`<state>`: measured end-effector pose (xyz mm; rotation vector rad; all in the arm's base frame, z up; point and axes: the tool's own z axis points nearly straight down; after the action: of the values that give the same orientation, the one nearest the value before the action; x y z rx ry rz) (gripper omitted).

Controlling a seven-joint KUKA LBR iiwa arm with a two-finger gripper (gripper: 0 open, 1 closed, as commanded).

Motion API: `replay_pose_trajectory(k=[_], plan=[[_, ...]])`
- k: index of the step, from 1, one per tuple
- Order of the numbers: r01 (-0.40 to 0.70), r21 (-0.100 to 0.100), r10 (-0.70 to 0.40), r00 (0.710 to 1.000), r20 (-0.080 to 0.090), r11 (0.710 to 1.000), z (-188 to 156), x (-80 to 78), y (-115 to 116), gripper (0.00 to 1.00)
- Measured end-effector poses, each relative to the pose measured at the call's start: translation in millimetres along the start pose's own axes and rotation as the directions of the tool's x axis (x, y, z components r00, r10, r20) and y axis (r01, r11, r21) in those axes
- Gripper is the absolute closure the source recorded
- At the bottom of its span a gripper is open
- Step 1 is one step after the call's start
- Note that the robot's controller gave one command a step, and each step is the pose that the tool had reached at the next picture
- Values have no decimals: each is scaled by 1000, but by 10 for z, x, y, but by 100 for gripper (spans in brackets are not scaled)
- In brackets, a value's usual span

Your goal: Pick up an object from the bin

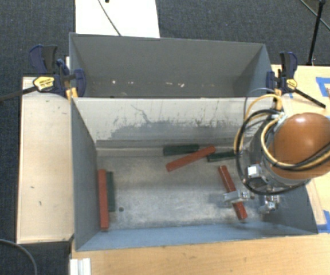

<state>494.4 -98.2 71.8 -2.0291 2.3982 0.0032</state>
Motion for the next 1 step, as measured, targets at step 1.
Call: replay_pose_trajectory(k=[1], plan=[[-3, 1, 3, 1000, 0, 1000, -3, 1, -8, 100]])
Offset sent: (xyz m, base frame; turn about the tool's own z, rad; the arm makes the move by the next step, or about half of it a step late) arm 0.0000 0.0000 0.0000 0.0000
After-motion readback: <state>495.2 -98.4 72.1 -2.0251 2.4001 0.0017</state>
